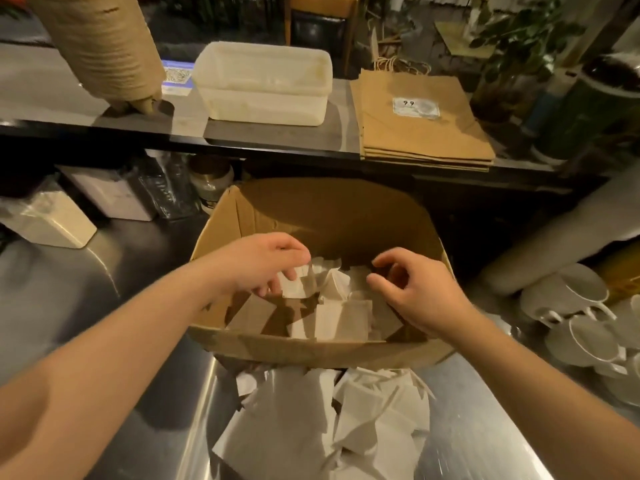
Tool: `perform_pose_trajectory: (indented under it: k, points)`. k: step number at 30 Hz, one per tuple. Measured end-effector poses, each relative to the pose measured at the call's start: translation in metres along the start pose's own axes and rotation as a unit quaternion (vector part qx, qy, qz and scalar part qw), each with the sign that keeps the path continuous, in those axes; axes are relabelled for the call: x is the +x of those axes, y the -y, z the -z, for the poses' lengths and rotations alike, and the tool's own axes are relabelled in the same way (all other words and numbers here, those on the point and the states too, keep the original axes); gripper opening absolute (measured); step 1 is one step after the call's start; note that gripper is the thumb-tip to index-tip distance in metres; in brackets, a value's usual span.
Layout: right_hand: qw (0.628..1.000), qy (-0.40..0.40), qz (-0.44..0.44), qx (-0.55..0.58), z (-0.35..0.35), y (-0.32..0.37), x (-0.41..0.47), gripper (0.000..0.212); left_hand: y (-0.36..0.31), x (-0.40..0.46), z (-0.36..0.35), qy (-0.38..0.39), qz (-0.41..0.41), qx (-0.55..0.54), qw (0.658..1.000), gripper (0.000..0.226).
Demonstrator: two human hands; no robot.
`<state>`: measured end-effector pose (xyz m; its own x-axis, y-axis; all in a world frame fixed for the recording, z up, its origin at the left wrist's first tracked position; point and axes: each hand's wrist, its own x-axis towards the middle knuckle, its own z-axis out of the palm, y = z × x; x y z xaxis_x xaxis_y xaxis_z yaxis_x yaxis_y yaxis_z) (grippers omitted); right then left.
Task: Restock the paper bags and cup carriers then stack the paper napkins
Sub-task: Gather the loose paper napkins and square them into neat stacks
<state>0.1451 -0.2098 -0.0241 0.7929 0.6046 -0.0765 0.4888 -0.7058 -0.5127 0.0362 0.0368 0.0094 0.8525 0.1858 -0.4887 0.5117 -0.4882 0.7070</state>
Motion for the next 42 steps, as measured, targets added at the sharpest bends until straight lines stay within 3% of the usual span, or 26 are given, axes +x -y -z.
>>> perform_pose_trajectory:
  k: [2, 4, 9, 11, 13, 17, 21, 23, 26, 30, 34, 36, 40, 42]
  points:
    - [0.995, 0.088, -0.051, -0.021, -0.013, -0.006, 0.036, 0.063, 0.011, 0.037, 0.002, -0.026, 0.017, 0.086, 0.996, 0.028]
    - [0.984, 0.149, -0.083, -0.041, -0.031, -0.017, 0.065, 0.088, 0.026, 0.071, 0.000, 0.000, 0.044, 0.136, 0.990, 0.042]
    - [0.918, 0.325, -0.219, -0.070, -0.079, -0.058, 0.109, 0.134, 0.063, 0.130, -0.017, 0.105, 0.124, 0.204, 0.965, 0.101]
    - [0.892, 0.365, -0.256, -0.073, -0.109, -0.086, 0.122, 0.163, 0.072, 0.146, -0.031, 0.122, 0.118, 0.229, 0.959, 0.119]
    - [0.891, 0.382, -0.230, -0.090, -0.128, -0.102, 0.131, 0.172, 0.079, 0.159, -0.045, 0.111, 0.087, 0.269, 0.953, 0.121]
    - [0.913, 0.377, -0.115, -0.106, -0.117, -0.071, 0.128, 0.144, 0.084, 0.178, -0.066, 0.121, 0.068, 0.277, 0.951, 0.123]
    - [0.912, 0.383, -0.067, -0.132, -0.125, -0.059, 0.136, 0.128, 0.087, 0.195, -0.087, 0.121, 0.085, 0.318, 0.937, 0.142]
    - [0.903, 0.386, -0.025, -0.190, -0.127, -0.051, 0.139, 0.115, 0.084, 0.196, -0.097, 0.089, 0.061, 0.345, 0.932, 0.140]
    - [0.892, 0.386, 0.004, -0.236, -0.131, -0.045, 0.139, 0.102, 0.079, 0.192, -0.107, 0.054, 0.012, 0.360, 0.931, 0.121]
    - [0.901, 0.371, 0.014, -0.225, -0.134, -0.044, 0.135, 0.075, 0.078, 0.195, -0.117, 0.073, 0.032, 0.250, 0.965, 0.099]
    - [0.922, 0.332, 0.008, -0.200, -0.124, -0.037, 0.128, 0.048, 0.067, 0.186, -0.114, 0.070, 0.030, 0.223, 0.972, 0.043]
    - [0.930, 0.318, -0.007, -0.183, -0.113, -0.034, 0.126, 0.050, 0.056, 0.177, -0.104, 0.073, 0.023, 0.225, 0.971, 0.041]
    - [0.968, 0.239, -0.075, -0.021, -0.070, -0.020, 0.121, 0.064, 0.023, 0.150, -0.064, 0.038, -0.052, 0.233, 0.970, 0.022]
    - [0.979, 0.196, -0.054, 0.016, -0.046, -0.010, 0.119, 0.044, 0.005, 0.132, -0.042, -0.014, -0.089, 0.217, 0.972, 0.021]
